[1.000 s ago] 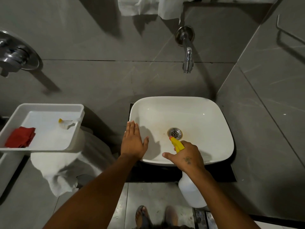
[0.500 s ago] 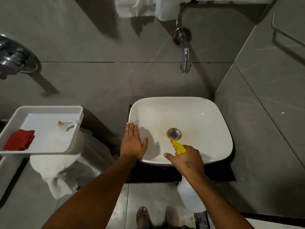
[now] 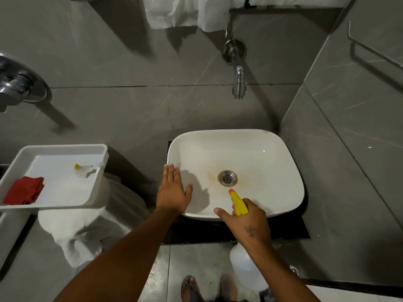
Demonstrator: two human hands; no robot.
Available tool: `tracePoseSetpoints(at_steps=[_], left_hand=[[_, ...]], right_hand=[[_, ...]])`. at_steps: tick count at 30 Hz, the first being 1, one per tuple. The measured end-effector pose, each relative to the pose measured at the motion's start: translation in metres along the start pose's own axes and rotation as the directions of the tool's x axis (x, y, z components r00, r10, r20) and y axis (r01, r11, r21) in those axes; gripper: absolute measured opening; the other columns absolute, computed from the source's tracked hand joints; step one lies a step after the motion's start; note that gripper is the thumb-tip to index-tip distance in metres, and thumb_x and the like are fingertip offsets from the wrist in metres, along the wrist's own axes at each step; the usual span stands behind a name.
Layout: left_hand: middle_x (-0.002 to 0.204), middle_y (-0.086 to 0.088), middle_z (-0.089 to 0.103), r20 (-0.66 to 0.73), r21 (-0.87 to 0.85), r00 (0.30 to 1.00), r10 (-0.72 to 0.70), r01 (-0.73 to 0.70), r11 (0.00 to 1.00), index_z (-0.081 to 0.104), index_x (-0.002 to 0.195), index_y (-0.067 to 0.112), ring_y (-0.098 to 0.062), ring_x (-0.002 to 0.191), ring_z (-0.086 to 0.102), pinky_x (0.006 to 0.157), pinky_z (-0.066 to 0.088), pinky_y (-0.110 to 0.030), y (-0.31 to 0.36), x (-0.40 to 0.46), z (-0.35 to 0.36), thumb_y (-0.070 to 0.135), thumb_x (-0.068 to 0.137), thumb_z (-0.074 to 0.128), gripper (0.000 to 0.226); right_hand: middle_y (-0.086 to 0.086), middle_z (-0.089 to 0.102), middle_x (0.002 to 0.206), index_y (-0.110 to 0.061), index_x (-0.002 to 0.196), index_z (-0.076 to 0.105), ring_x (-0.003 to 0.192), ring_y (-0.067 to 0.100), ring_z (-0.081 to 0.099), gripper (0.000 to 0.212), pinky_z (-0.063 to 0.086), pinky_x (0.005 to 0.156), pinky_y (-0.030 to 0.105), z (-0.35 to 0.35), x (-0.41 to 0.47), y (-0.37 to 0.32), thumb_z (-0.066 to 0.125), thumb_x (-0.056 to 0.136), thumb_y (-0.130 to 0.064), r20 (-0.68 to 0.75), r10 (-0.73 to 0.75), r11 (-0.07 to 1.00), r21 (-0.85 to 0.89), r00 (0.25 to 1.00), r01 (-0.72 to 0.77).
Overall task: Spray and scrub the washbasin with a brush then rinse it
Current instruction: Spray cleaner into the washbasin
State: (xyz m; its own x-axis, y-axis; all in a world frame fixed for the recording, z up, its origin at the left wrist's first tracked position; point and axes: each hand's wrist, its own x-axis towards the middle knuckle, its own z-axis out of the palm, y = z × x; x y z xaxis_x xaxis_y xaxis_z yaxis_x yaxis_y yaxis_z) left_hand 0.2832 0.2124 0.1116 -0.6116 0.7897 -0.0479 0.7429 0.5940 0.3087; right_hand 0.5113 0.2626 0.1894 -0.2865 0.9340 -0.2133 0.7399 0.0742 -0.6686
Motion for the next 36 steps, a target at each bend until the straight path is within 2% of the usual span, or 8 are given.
tracePoseSetpoints(at_steps=[3,7,14,18,22,27,31,36], left_hand=[[0.166,-0.01,0.002,0.009,0.01,1.0,-0.003,0.003,1.0,0.009,0.156,0.008,-0.026,0.152,-0.009,0.119,0.015,-0.043,0.0,0.0,-0.001,0.063,0.097,0.028,0.083],[0.166,-0.012,0.004,0.0,0.007,1.0,0.008,-0.008,1.0,0.012,0.155,0.005,-0.026,0.152,-0.008,0.121,0.013,-0.042,0.001,0.0,-0.002,0.059,0.098,0.03,0.081],[0.166,-0.011,0.002,0.0,0.007,1.0,0.003,-0.003,1.0,0.01,0.156,0.007,-0.026,0.152,-0.008,0.12,0.011,-0.041,0.001,0.0,-0.001,0.062,0.098,0.027,0.082],[0.166,-0.011,0.003,-0.006,0.008,1.0,0.001,-0.001,1.0,0.01,0.156,0.007,-0.026,0.152,-0.007,0.121,0.014,-0.042,0.0,0.0,0.0,0.062,0.097,0.027,0.082],[0.166,-0.011,0.004,-0.007,0.002,1.0,0.006,-0.006,1.0,0.011,0.156,0.006,-0.026,0.152,-0.007,0.121,0.015,-0.042,-0.001,0.0,0.0,0.06,0.098,0.029,0.081],[0.166,-0.011,0.004,-0.007,0.002,1.0,0.007,-0.007,1.0,0.011,0.156,0.006,-0.026,0.152,-0.007,0.121,0.016,-0.042,-0.001,0.0,0.0,0.06,0.098,0.028,0.081],[0.166,-0.011,0.003,-0.005,0.005,1.0,0.008,-0.008,1.0,0.01,0.156,0.006,-0.026,0.152,-0.008,0.12,0.014,-0.042,-0.001,-0.001,-0.001,0.061,0.097,0.026,0.082],[0.166,-0.012,0.003,0.004,-0.008,1.0,0.008,-0.007,1.0,0.011,0.156,0.006,-0.026,0.152,-0.008,0.12,0.014,-0.041,0.0,-0.003,-0.001,0.06,0.098,0.028,0.081]], right_hand=[[-0.013,0.059,0.074,-0.037,0.117,0.066,0.075,0.013,0.062,0.061,0.047,0.061,0.025,-0.002,-0.004,0.004,0.064,0.065,-0.069,0.056,-0.047,0.994,-0.091,0.997,0.052],[-0.01,0.063,0.081,-0.024,0.11,0.067,0.075,0.015,0.062,0.067,0.054,0.066,0.03,-0.003,-0.005,0.007,0.067,0.061,-0.069,0.072,0.004,0.998,-0.067,0.997,0.001],[-0.008,0.067,0.088,-0.037,0.121,0.064,0.086,0.017,0.065,0.067,0.051,0.067,0.028,-0.002,-0.002,-0.001,0.062,0.065,-0.073,0.113,-0.057,0.987,-0.142,0.992,0.073],[-0.009,0.065,0.084,-0.028,0.11,0.065,0.081,0.016,0.064,0.082,0.055,0.068,0.033,-0.004,-0.001,-0.004,0.061,0.051,-0.084,0.087,-0.037,0.996,-0.079,0.995,0.044],[-0.01,0.068,0.094,-0.049,0.131,0.052,0.093,0.017,0.065,0.072,0.052,0.07,0.029,-0.008,0.003,-0.005,0.056,0.065,-0.079,0.113,-0.095,0.968,-0.223,0.989,0.119],[-0.011,0.062,0.077,-0.027,0.086,0.063,0.075,0.015,0.062,0.068,0.053,0.064,0.032,-0.014,0.005,-0.003,0.059,0.051,-0.085,0.068,-0.012,0.985,-0.172,0.998,0.023],[-0.013,0.068,0.094,-0.037,0.111,0.067,0.089,0.015,0.064,0.067,0.049,0.067,0.028,-0.018,0.011,-0.003,0.056,0.062,-0.081,0.102,-0.028,0.97,-0.238,0.994,0.051],[-0.007,0.066,0.079,-0.024,0.086,0.062,0.073,0.016,0.064,0.064,0.057,0.068,0.036,-0.025,0.014,-0.003,0.064,0.055,-0.08,0.047,0.011,0.992,-0.122,0.999,-0.005]])
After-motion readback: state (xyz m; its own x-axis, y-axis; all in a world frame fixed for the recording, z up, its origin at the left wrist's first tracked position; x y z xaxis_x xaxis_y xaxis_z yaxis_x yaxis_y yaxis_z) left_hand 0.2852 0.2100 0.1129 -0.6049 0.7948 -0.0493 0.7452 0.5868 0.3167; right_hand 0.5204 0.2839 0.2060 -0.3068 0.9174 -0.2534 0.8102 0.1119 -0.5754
